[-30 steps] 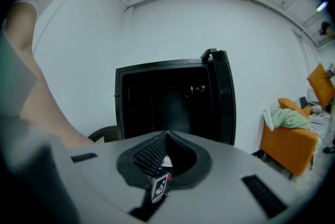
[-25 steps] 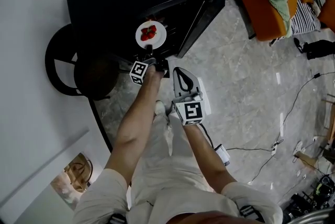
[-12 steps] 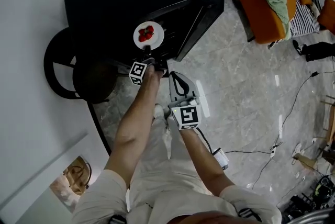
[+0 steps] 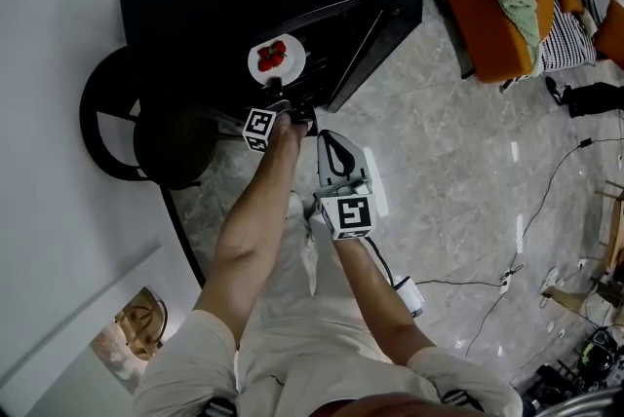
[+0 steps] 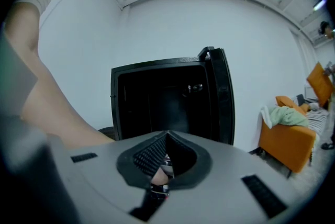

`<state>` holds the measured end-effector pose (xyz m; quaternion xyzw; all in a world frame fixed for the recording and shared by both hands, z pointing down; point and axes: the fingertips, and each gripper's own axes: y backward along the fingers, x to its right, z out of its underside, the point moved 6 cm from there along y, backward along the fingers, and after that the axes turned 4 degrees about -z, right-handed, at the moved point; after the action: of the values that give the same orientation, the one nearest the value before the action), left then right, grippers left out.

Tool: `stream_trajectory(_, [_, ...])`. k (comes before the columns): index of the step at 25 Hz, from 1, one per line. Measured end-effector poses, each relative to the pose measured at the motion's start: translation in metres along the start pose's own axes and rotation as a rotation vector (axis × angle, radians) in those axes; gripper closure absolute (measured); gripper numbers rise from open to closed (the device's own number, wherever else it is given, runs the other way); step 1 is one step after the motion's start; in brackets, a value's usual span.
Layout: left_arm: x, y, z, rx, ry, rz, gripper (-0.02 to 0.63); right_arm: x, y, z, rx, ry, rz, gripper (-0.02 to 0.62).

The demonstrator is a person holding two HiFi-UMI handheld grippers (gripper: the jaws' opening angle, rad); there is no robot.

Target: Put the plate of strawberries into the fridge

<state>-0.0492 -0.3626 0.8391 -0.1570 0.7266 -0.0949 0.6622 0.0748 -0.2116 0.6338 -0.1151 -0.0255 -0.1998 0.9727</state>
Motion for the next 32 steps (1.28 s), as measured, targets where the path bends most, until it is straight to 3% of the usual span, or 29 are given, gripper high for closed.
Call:
stream_trajectory(8, [0.002, 0.002, 0.001, 0.017, 0.039, 0.023, 0.594, 0.006, 0.003, 0.001, -0.004, -0.033, 0.008, 0.583])
stream_trajectory(16, [0.001, 0.013, -0.001, -0.016, 0.012, 0.037, 0.495, 0.004, 0.008, 0.003, 0.0, -0.051, 0.002, 0.583])
stream_trajectory(32, [0.004, 0.055, 0.001, -0.066, 0.011, 0.04, 0.476, 0.005, 0.021, -0.011, 0.032, -0.061, 0.014, 0.583])
